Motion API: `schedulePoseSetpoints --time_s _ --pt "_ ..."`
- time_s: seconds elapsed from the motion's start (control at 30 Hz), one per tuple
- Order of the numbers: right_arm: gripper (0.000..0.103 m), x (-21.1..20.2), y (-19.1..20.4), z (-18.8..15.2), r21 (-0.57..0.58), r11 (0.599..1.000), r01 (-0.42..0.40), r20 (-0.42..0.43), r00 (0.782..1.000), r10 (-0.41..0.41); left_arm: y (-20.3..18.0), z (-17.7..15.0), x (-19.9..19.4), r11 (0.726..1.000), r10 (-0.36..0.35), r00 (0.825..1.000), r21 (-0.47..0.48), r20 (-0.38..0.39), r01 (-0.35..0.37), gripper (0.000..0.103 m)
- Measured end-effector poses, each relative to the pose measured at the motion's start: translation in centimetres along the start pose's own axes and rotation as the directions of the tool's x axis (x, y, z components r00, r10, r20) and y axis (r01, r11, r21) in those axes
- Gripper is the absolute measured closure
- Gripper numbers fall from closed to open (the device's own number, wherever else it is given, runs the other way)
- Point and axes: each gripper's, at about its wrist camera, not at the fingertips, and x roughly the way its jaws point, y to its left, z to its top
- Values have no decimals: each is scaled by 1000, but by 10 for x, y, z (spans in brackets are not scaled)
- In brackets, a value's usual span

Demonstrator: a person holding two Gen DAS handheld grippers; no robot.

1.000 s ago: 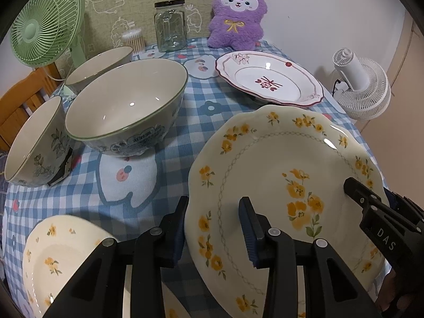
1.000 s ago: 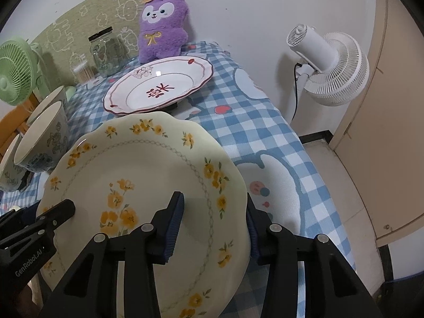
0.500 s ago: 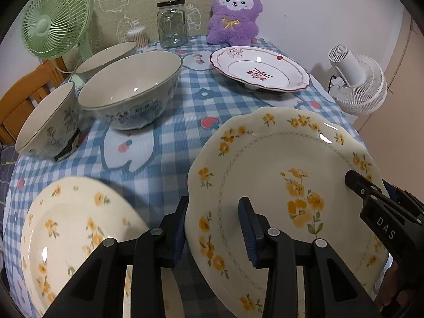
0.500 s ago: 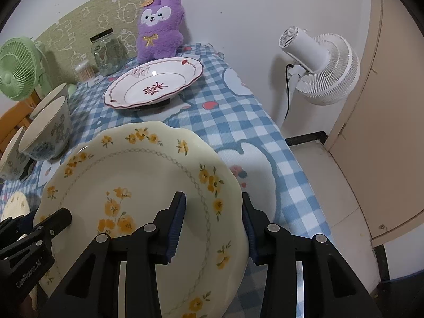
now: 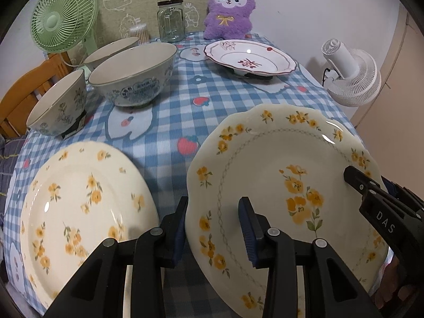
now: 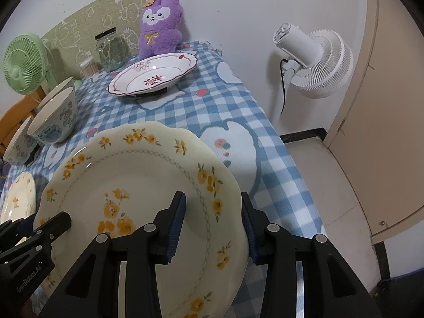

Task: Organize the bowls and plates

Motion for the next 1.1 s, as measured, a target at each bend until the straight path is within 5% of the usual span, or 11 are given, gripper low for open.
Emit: schedulePoseSetpoints --time_s 0.4,0.5,0.57,0.6,1.1 --pt "52 -6 2 -2 -4 1000 7 -13 1000 -7 -1 -10 -3 1000 -9 1000 -5 -12 9 64" --pt "33 -13 6 -1 -15 1000 -11 22 1000 11 -1 -9 -6 999 -32 999 -4 -6 32 52" --pt "24 -19 9 0 -24 1000 4 56 998 -3 -3 -8 -10 999 -38 999 3 7 38 29" --pt "23 -21 9 1 -29 999 13 71 997 -11 -4 -8 -13 999 -42 999 7 20 42 26" --pt "22 -59 47 7 -86 996 29 136 991 -17 20 -1 -47 999 -42 996 -24 83 44 16"
